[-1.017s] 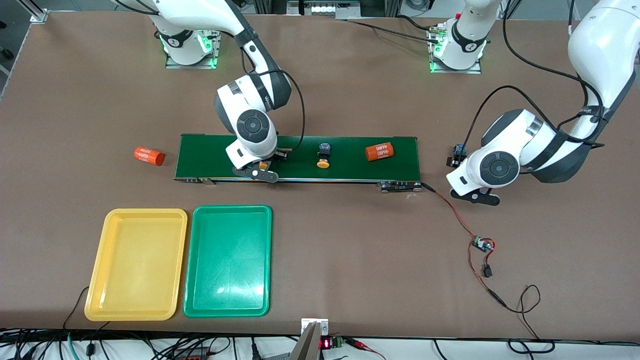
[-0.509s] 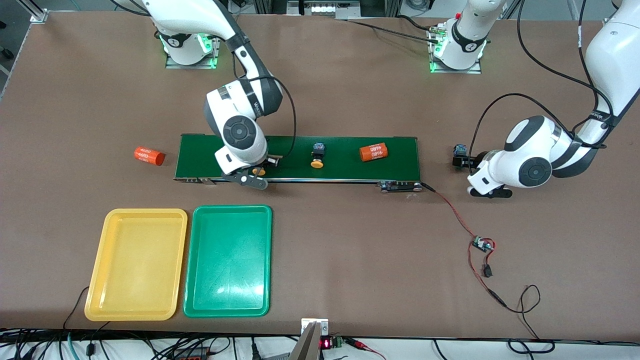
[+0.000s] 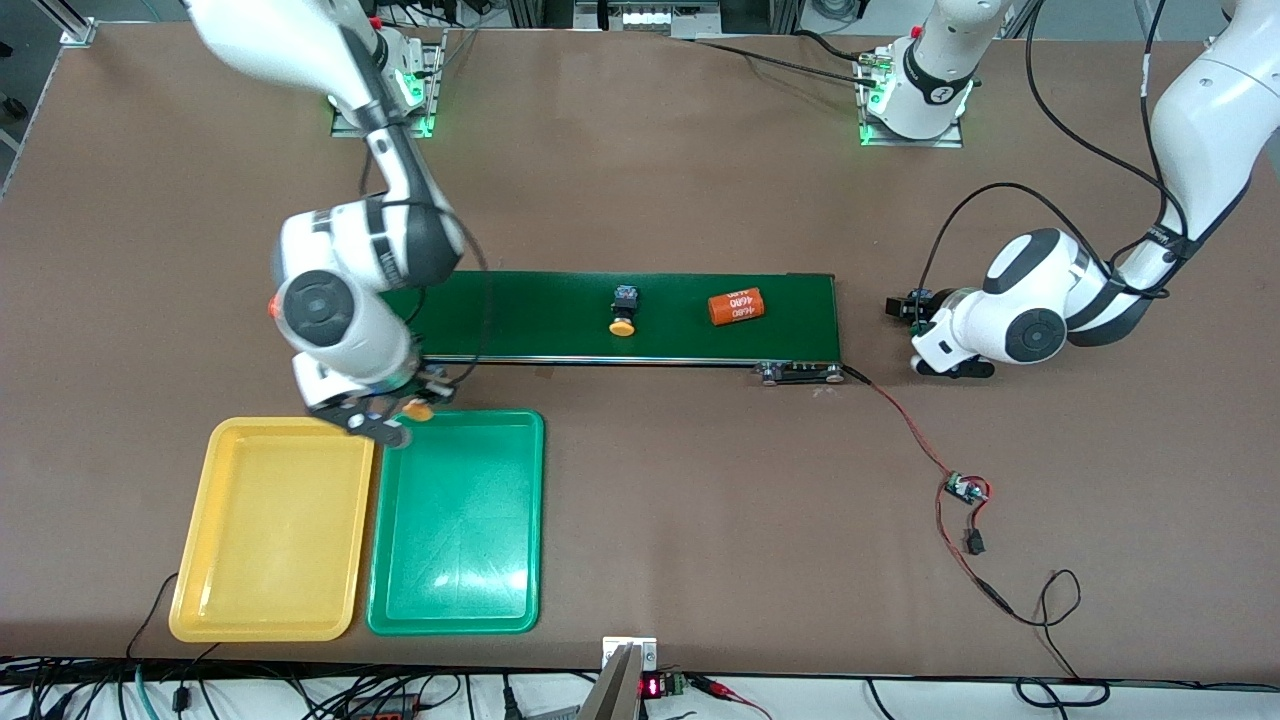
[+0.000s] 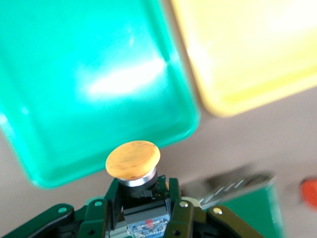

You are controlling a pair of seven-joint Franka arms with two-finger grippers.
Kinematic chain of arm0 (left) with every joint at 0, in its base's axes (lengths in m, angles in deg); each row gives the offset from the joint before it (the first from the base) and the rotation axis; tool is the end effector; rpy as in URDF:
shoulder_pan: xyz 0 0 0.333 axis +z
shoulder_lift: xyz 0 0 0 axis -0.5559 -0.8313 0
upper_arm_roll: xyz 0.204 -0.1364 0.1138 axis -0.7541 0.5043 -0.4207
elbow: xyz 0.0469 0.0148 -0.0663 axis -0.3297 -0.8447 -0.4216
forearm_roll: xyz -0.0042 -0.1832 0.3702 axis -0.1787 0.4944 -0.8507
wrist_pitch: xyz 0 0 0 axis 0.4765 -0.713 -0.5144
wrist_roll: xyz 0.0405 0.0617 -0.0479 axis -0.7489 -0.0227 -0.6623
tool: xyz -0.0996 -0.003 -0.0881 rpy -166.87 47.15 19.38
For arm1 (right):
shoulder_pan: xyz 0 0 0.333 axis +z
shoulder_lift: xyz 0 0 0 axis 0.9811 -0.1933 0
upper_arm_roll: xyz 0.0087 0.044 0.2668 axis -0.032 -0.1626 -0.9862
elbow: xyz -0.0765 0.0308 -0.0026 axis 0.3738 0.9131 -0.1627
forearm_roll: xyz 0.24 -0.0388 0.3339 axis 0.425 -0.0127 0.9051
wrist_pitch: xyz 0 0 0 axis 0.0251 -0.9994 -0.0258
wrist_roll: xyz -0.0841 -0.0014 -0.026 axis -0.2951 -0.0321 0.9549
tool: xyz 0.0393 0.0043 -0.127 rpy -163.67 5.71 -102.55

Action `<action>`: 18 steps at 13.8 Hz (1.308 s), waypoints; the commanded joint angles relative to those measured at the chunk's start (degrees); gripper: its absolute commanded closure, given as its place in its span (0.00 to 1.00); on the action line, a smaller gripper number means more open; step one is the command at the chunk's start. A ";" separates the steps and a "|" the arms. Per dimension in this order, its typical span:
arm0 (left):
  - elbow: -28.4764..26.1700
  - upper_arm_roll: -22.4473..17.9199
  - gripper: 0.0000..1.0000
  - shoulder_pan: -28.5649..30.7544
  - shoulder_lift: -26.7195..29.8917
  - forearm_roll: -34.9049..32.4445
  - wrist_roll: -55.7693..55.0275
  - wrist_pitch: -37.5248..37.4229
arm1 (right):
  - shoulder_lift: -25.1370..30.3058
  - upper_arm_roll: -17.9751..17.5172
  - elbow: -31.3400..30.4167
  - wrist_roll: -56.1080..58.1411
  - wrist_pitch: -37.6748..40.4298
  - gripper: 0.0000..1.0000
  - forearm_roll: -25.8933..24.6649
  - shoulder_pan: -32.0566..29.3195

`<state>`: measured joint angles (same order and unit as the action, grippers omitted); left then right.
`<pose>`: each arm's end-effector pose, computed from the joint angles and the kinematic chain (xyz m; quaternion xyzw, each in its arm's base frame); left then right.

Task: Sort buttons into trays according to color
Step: 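Grasp a yellow-cap button with the right gripper and carry it to the yellow tray, then lower the button into the yellow tray while the left gripper places a green button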

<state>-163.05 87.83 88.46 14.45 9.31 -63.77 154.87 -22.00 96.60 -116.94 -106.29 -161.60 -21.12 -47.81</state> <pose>0.4765 -0.0836 0.0850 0.9649 -0.0061 -0.2620 0.0173 0.6528 0.1783 0.2439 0.9871 -0.1529 -0.0030 0.0479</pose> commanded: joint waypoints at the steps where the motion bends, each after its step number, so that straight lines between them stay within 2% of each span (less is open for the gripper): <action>1: 0.44 -0.10 0.66 -0.29 0.48 0.83 -0.39 0.10 | -5.36 -0.70 6.64 9.48 -0.08 0.80 -0.90 -5.89; 2: 0.88 0.07 0.73 -0.20 0.65 0.74 0.13 -0.16 | -7.55 -0.70 9.19 12.57 -0.26 0.80 -0.90 -7.92; 3: 1.58 0.59 0.76 -0.03 0.83 0.74 0.14 -0.60 | -9.40 -0.70 11.39 16.16 -0.26 0.81 -0.90 -9.76; 5: 5.08 3.22 0.78 -0.29 1.27 0.74 0.14 -4.88 | -12.30 -0.61 14.12 22.24 -1.22 0.85 -0.90 -11.53; 8: 9.92 8.23 0.78 -1.60 1.27 1.18 -0.74 -12.01 | -16.44 -0.78 14.40 28.40 -9.38 0.85 -0.46 -13.47; 11: 12.91 11.23 0.76 -7.99 1.10 2.85 -6.16 -12.65 | -19.08 -0.96 14.40 28.51 -13.16 0.84 -0.37 -13.83; 12: 14.67 11.15 0.76 -12.20 1.01 4.42 -9.50 -12.47 | -19.52 -1.05 14.40 28.33 -13.96 0.71 -0.37 -13.65; 13: 16.34 10.62 0.76 -15.55 0.75 5.22 -11.53 -12.30 | -19.79 -1.05 14.40 27.72 -14.06 0.30 -0.28 -13.56; 14: 17.40 10.01 0.76 -18.71 0.22 5.40 -12.51 -11.77 | -19.70 -1.05 14.40 27.98 -14.06 0.00 -0.28 -13.65; 17: 17.06 6.76 0.74 -24.09 -0.13 6.19 -13.04 -5.55 | -16.99 -1.14 13.69 28.33 -11.26 0.00 2.78 -13.83; 18: 16.88 5.27 0.62 -25.58 -0.31 6.19 -13.13 -4.22 | -15.76 -1.22 13.69 28.33 -7.85 0.00 4.10 -14.00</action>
<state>-146.81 95.84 64.39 14.44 13.86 -77.52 148.55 -40.51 96.10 -103.43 -78.90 -174.35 -19.29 -61.04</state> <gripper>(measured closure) 0.590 0.128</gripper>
